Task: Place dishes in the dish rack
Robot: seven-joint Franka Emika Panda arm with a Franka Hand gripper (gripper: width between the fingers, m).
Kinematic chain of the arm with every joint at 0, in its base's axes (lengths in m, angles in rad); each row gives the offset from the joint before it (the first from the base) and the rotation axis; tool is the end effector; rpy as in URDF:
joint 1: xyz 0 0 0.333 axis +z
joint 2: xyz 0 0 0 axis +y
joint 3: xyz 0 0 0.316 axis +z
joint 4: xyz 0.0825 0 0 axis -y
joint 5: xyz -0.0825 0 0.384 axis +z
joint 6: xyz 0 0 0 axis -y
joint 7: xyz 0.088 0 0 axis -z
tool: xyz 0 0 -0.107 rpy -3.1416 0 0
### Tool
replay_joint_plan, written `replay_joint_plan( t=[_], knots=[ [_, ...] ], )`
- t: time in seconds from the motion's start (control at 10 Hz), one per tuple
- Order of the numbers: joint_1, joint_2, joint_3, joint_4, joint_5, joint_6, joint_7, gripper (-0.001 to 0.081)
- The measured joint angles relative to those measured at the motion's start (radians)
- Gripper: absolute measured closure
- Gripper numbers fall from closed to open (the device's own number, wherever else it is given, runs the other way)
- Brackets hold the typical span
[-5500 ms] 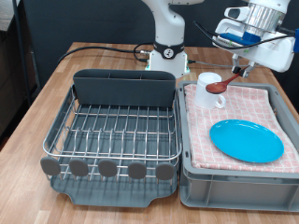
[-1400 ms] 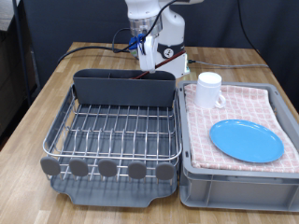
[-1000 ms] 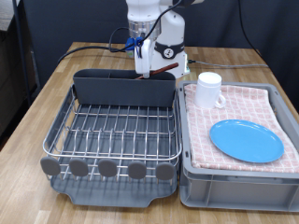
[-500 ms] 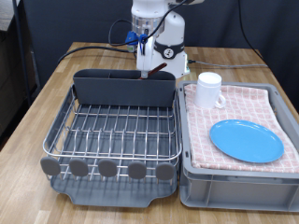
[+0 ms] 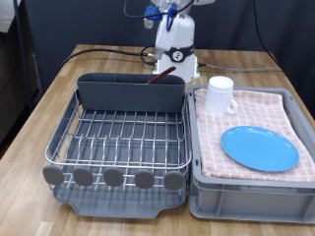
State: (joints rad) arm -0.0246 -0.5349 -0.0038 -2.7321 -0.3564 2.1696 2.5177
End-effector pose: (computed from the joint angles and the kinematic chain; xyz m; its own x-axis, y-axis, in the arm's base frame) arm 0.3553 -0.0235 0.3812 -0.6944 -0.6884 0.2094 -0.7196 0.6664 -0.1953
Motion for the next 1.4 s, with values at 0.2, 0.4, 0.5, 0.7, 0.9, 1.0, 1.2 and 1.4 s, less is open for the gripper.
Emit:
replay_joint_plan(
  t=[0.2, 0.4, 0.5, 0.7, 0.9, 1.0, 1.2, 1.4],
  knots=[
    [0.041, -0.035, 0.003, 0.035, 0.055, -0.043, -0.028, 0.0004],
    [0.068, -0.043, 0.001, 0.067, 0.11, -0.089, -0.05, 0.0004],
    [0.066, -0.042, 0.001, 0.066, 0.106, -0.087, -0.05, 0.0004],
    [0.073, -0.034, 0.001, 0.067, 0.106, -0.065, -0.092, 0.0004],
    [0.1, -0.006, 0.001, 0.083, 0.111, -0.024, -0.171, 0.0004],
    [0.12, 0.017, 0.001, 0.099, 0.118, 0.005, -0.205, 0.0004],
    [0.168, 0.075, 0.002, 0.143, 0.145, 0.059, -0.283, 0.0004],
    [0.217, 0.145, 0.0, 0.206, 0.213, 0.067, -0.366, 0.0004]
  ],
)
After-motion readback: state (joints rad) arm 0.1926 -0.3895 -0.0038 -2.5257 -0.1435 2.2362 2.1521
